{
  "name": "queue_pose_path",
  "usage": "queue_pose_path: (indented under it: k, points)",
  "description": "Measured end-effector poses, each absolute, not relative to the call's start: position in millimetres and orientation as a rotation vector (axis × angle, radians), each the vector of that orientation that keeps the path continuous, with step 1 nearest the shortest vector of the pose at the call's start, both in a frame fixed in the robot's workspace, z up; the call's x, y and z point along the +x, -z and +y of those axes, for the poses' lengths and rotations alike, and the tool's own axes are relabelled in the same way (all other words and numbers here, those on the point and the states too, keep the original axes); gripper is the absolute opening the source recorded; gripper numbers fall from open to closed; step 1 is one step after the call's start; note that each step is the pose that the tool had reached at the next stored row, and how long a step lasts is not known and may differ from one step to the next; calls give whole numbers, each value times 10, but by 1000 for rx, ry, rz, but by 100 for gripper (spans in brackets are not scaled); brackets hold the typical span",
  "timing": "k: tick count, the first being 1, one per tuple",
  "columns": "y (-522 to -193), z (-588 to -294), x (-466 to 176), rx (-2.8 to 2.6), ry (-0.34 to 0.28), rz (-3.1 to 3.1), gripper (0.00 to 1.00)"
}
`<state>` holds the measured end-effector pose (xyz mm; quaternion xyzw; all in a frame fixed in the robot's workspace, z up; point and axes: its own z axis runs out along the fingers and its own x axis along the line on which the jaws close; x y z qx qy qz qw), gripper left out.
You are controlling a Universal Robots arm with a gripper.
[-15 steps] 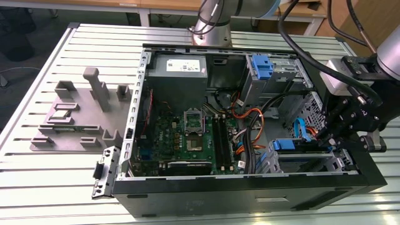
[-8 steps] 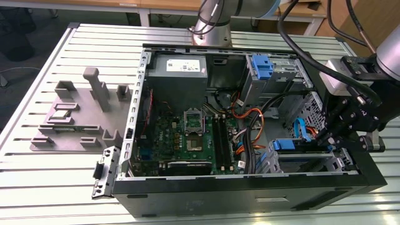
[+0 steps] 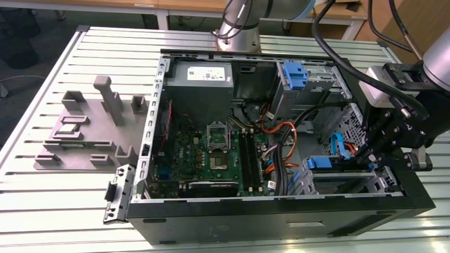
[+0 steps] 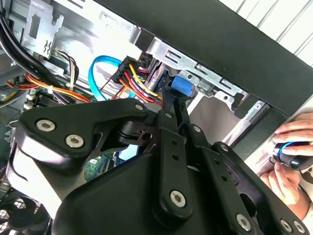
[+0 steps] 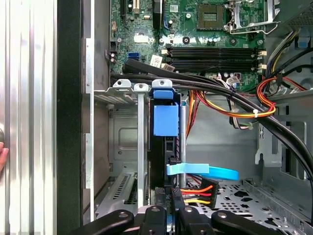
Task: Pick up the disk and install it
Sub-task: 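Insert the second disk wire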
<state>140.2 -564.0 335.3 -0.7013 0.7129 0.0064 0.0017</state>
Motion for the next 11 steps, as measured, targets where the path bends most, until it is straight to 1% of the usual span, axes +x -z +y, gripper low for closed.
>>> queue_pose_path:
  k: [11]
  points:
    - [-3371,-5604,1386,-2199,-24,2235,16]
